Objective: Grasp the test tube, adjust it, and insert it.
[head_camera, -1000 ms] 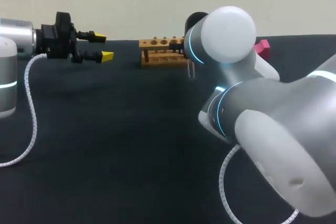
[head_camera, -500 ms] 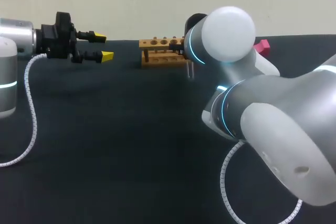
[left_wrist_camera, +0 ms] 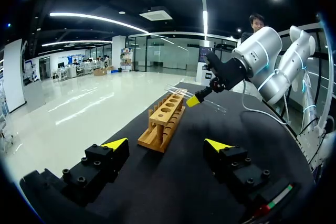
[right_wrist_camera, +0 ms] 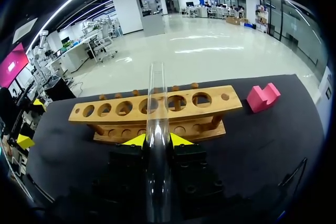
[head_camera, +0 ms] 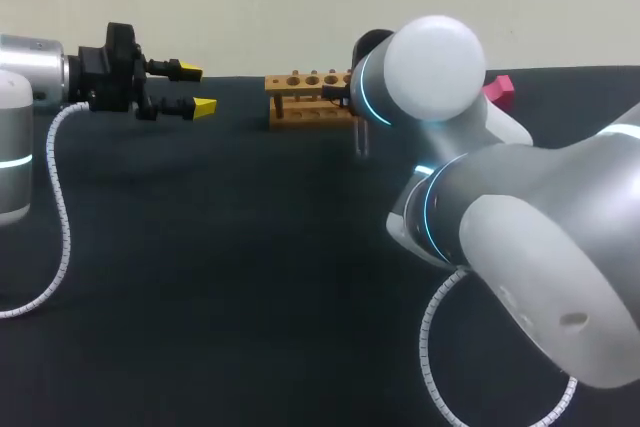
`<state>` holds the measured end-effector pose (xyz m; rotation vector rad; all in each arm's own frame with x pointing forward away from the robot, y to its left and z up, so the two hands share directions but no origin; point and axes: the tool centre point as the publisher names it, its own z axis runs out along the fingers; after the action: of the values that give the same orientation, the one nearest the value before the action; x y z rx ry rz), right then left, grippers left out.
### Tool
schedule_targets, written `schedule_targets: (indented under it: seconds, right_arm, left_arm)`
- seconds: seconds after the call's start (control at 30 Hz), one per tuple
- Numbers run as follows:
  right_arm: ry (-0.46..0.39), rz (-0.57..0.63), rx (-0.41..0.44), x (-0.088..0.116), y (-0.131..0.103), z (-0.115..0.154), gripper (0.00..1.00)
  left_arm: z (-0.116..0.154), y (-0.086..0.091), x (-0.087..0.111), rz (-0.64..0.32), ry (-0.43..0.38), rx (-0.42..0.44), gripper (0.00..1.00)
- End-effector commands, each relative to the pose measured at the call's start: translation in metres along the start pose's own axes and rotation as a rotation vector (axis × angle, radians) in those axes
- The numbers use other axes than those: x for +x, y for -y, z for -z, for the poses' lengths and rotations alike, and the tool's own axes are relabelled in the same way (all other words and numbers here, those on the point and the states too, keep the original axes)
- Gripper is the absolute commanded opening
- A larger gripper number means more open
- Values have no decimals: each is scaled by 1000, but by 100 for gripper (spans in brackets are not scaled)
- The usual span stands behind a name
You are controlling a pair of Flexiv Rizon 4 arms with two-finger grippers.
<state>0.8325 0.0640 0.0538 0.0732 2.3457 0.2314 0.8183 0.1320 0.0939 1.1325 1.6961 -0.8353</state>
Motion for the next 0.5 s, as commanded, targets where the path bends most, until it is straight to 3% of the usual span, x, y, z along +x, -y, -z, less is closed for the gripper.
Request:
schedule_targets:
  seconds: [0.03,0.5]
  right_arm:
    - [-8,-3,-1,2,-1,-4,0]
    - [-56,1,-16,6,0,-9,0]
  left_arm:
    - [1,0,1,-3,5,-1,100]
    - [1,0,1,-3,5,-1,100]
